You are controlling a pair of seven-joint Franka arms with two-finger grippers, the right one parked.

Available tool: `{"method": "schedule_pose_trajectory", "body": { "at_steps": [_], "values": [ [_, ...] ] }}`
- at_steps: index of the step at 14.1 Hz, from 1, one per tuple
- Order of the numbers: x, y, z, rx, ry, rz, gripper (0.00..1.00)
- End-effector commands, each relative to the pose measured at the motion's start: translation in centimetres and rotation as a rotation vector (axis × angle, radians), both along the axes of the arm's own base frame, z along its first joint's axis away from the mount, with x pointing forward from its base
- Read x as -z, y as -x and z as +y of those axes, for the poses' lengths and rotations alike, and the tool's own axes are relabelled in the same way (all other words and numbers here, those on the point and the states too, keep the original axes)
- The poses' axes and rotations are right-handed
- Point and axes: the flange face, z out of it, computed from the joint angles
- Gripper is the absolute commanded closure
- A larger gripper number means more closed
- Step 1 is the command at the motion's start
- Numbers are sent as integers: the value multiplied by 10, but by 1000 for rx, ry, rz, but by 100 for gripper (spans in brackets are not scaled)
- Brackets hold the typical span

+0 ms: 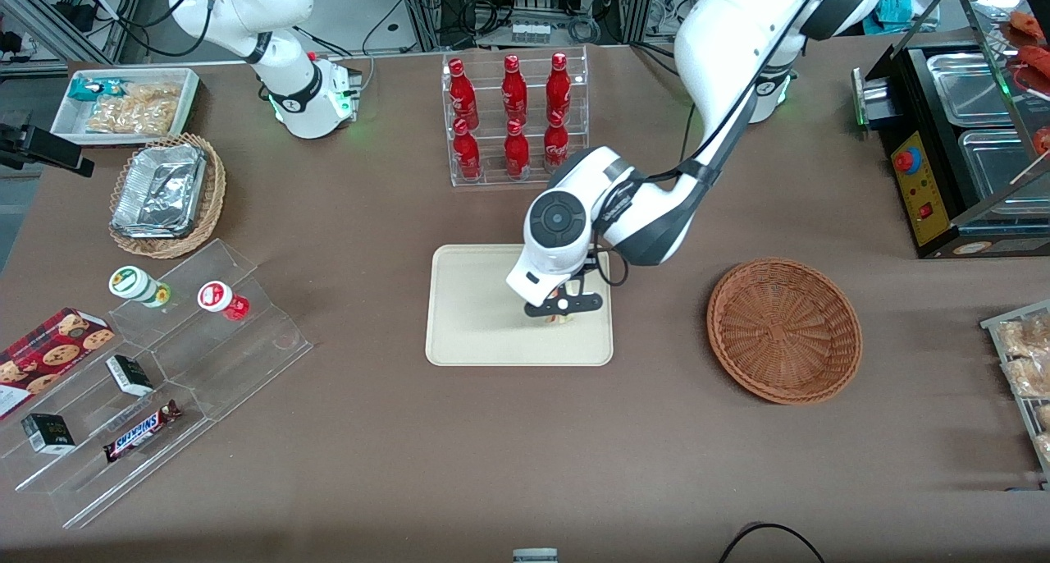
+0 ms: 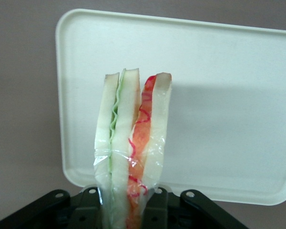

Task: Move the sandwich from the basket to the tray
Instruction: 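Lift the sandwich and carry it over the cream tray, then lower the sandwich onto the tray and open the left gripper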

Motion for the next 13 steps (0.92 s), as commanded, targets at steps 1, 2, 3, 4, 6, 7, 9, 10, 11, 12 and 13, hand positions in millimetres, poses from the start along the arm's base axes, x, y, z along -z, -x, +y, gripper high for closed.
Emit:
{"method": "schedule_pose_trajectory", "body": {
  "at_steps": [1, 2, 3, 4, 6, 7, 9, 10, 11, 12, 13],
  "values": [
    [23, -2, -29, 1, 37, -32, 75],
    [34, 1, -36, 1, 36, -25, 73],
    [45, 2, -35, 2, 25, -18, 73],
    [52, 4, -36, 9, 19, -12, 73],
    [63, 6, -39, 10, 14, -5, 69],
    [62, 7, -42, 8, 24, -16, 62],
    [62, 6, -43, -28, 23, -21, 22],
    [61, 4, -45, -37, 38, -36, 0],
    [59, 2, -46, -49, 54, -52, 0],
    [58, 1, -46, -75, 56, -57, 0],
    [56, 1, -46, -89, 56, -59, 0]
  ]
}}
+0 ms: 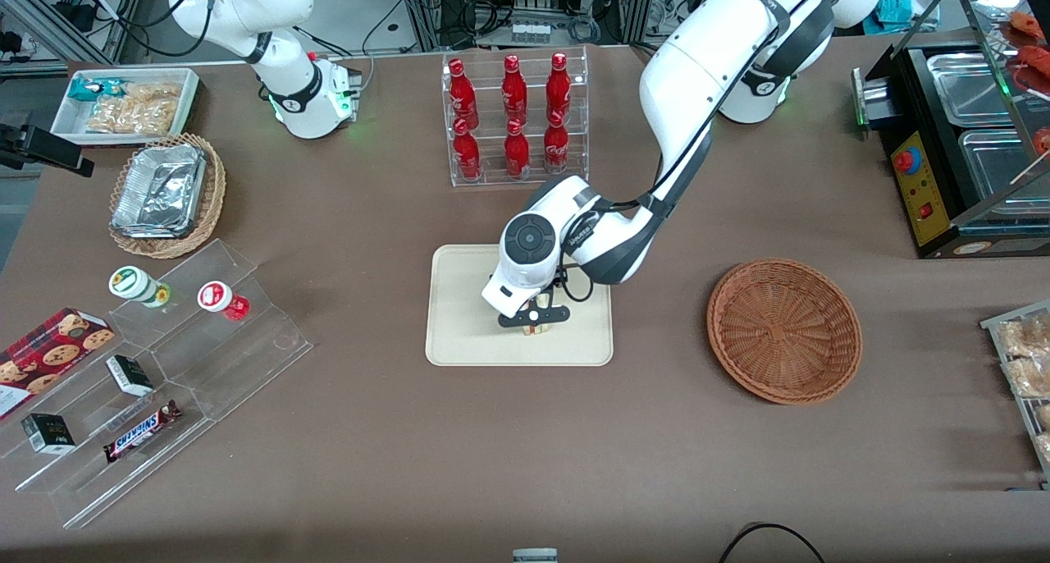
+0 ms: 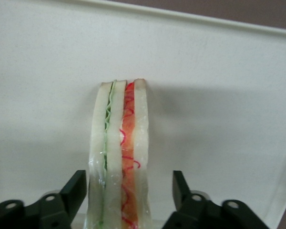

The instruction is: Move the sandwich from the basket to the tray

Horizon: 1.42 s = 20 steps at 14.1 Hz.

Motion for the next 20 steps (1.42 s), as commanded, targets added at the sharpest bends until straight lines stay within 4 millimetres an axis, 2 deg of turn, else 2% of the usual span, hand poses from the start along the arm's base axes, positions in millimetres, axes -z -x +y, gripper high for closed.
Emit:
{"method": "schedule_pose_trajectory", "body": {
  "at_steps": [1, 2, 4, 6, 8, 10, 11, 13, 15, 20],
  "values": [
    [-12, -4, -5, -44, 0, -34, 0],
    [-19, -7, -4, -47, 6, -43, 0],
    [-53, -13, 4, -49, 3, -65, 0],
    [-84, -21, 26, -43, -71, -77, 0],
    [-124, -23, 44, -48, -124, -91, 0],
    [-164, -41, 84, -105, -130, -100, 0],
    [-177, -39, 99, -115, -148, -90, 0],
    [-208, -50, 158, -192, -163, -92, 0],
    [-236, -59, 211, -168, -156, -87, 0],
    [-285, -75, 368, -86, -177, 43, 0]
  ]
}}
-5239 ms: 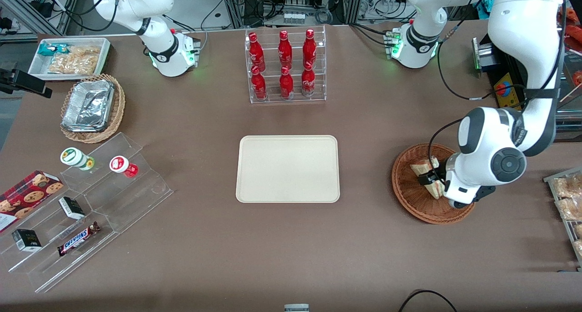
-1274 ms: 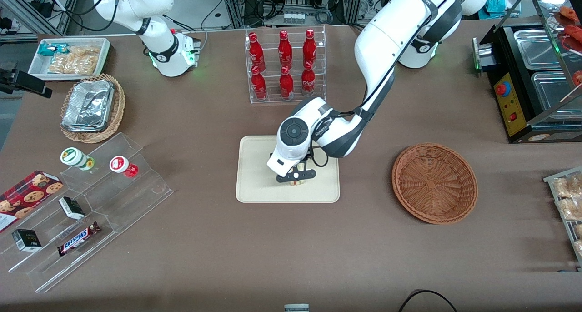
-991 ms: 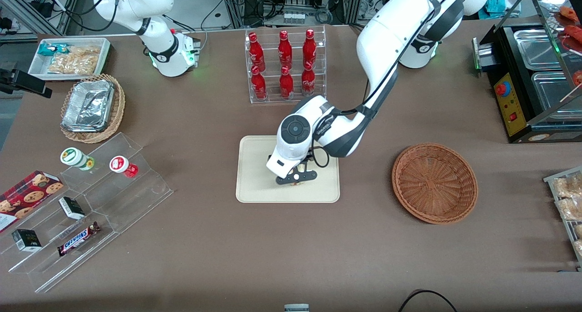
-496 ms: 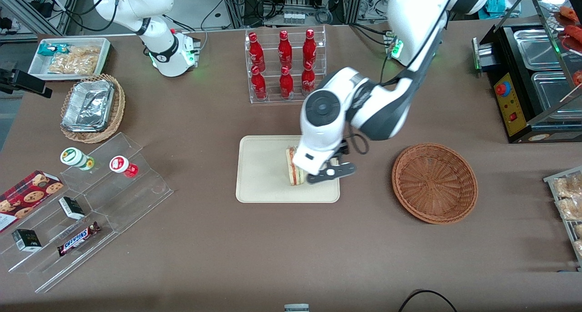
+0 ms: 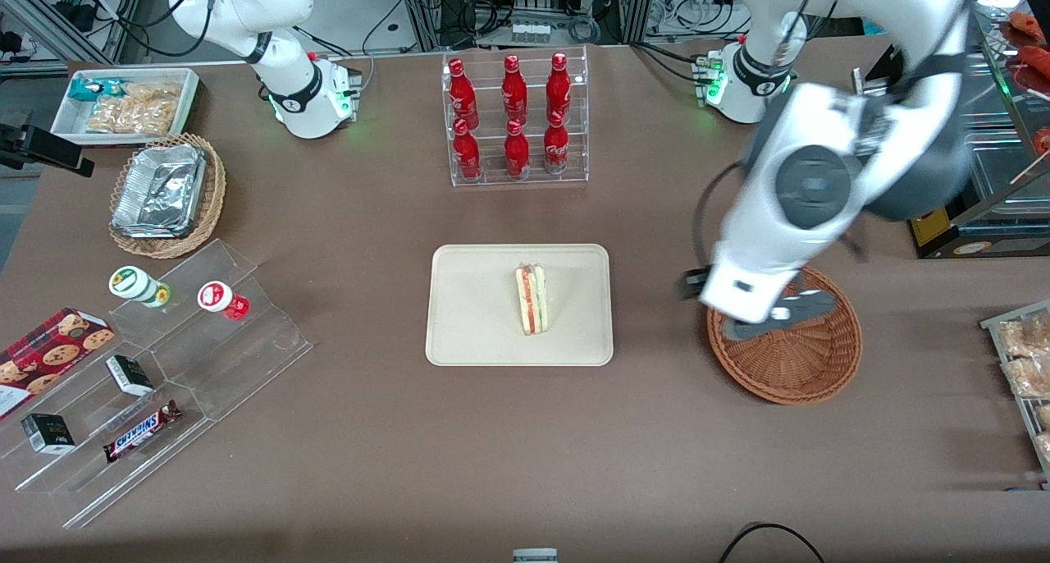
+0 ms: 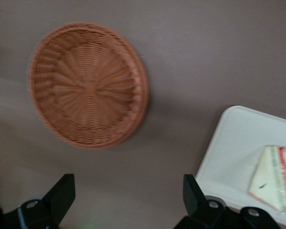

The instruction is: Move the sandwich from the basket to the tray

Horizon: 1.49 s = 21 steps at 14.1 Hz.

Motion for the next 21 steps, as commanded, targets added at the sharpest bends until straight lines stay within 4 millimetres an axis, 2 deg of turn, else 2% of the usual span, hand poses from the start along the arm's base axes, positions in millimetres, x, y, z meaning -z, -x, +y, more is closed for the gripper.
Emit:
{"method": "schedule_pose_trajectory", "body": {
  "at_steps": [1, 3, 4, 8, 10, 13, 17, 21],
  "values": [
    [-26, 9, 73, 43, 22, 53, 0],
    [-45, 13, 124, 51, 37, 68, 0],
    [-53, 16, 143, 40, 55, 71, 0],
    [-89, 39, 146, 39, 75, 90, 0],
    [-99, 44, 145, 39, 74, 92, 0],
    [-100, 45, 145, 41, 75, 92, 0],
    [-106, 59, 146, 62, 63, 111, 0],
    [-105, 56, 148, 65, 66, 108, 0]
  ]
}}
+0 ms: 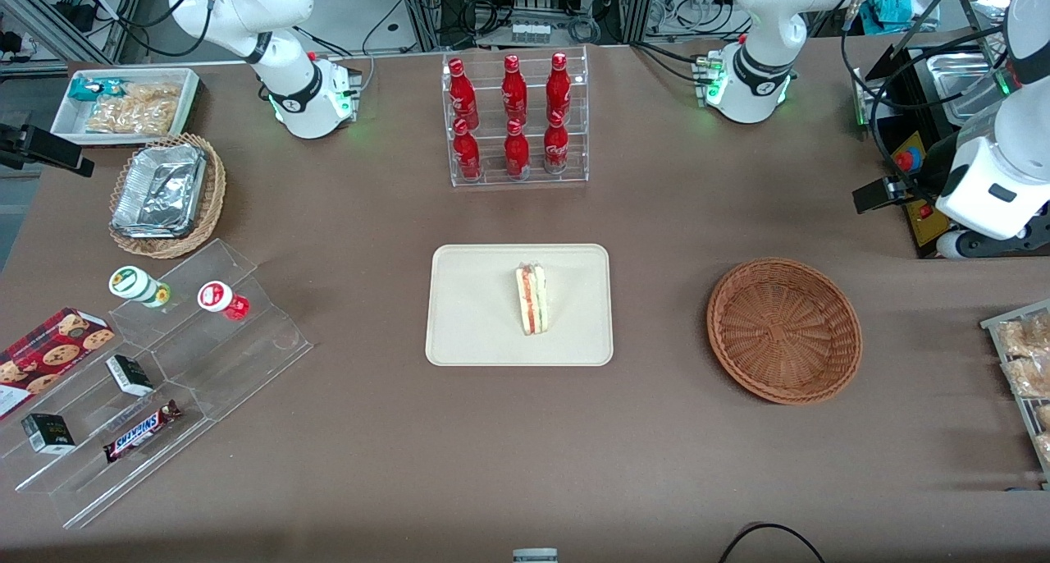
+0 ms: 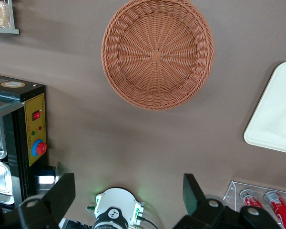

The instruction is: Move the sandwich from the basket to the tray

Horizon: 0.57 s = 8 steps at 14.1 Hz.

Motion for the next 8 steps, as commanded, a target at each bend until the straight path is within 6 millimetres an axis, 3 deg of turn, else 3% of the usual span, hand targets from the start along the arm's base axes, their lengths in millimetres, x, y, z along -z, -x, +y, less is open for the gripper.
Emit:
{"method": "schedule_pose_trajectory", "body": {
  "at_steps": [1, 8],
  "values": [
    [-4, 7, 3, 27, 13, 5, 0],
    [8, -7, 3, 25, 20, 11, 0]
  ]
}}
